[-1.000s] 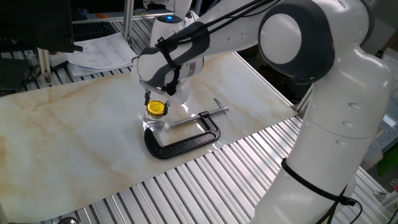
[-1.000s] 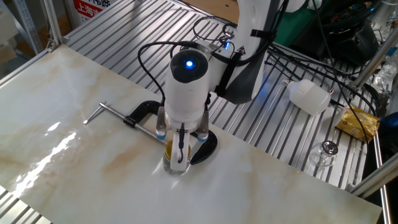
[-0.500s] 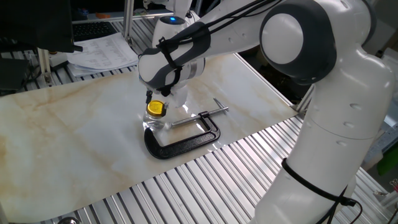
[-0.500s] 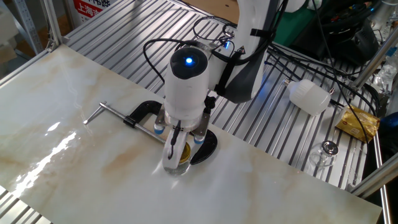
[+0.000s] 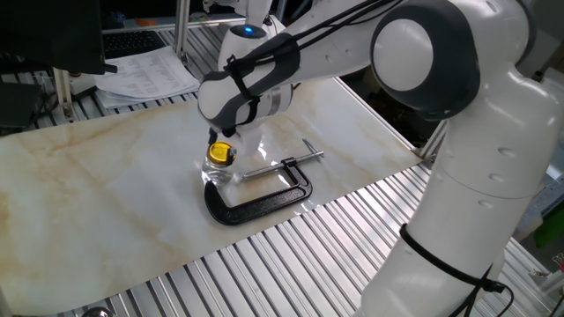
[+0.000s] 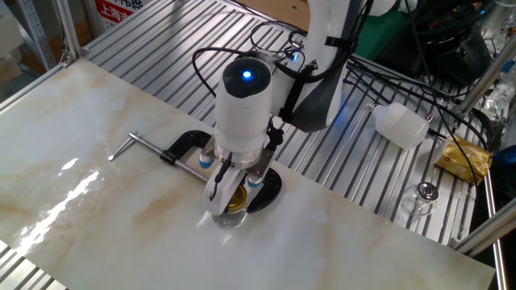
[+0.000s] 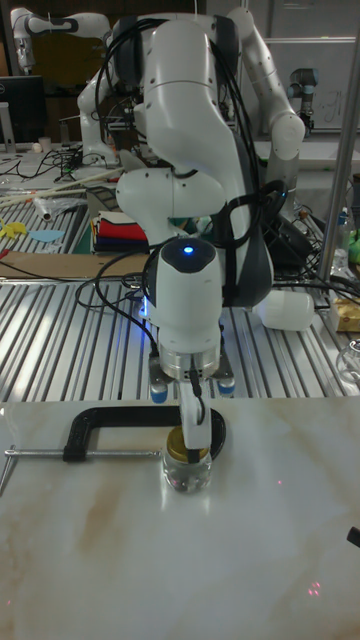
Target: Screw the lid onto the jar
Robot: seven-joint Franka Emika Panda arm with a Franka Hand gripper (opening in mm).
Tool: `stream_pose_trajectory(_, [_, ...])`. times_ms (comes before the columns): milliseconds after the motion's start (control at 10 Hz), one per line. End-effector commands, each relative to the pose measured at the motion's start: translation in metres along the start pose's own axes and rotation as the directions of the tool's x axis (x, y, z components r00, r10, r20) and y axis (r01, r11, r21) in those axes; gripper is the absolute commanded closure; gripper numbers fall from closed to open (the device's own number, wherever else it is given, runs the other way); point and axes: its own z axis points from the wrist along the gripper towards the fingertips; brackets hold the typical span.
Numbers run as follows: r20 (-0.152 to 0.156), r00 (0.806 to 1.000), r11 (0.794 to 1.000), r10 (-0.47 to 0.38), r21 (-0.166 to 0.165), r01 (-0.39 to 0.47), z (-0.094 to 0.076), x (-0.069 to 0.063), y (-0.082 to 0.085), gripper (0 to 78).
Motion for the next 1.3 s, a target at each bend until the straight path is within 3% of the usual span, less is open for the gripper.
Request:
stream_pose_trajectory(100, [-0.011, 0.882, 0.876, 0.47, -0.12, -0.468, -0.0015, 0.0002, 0.0009, 76.4])
stream_pose_trajectory(800, [0.003, 0.896, 0.892, 0.444, -0.1, -0.441, -0.0013, 0.0, 0.0013, 76.4])
stream_pose_trajectory(1300, [0.037, 0.892, 0.893, 0.45, -0.057, -0.447, -0.0009, -0.0009, 0.0022, 76.4])
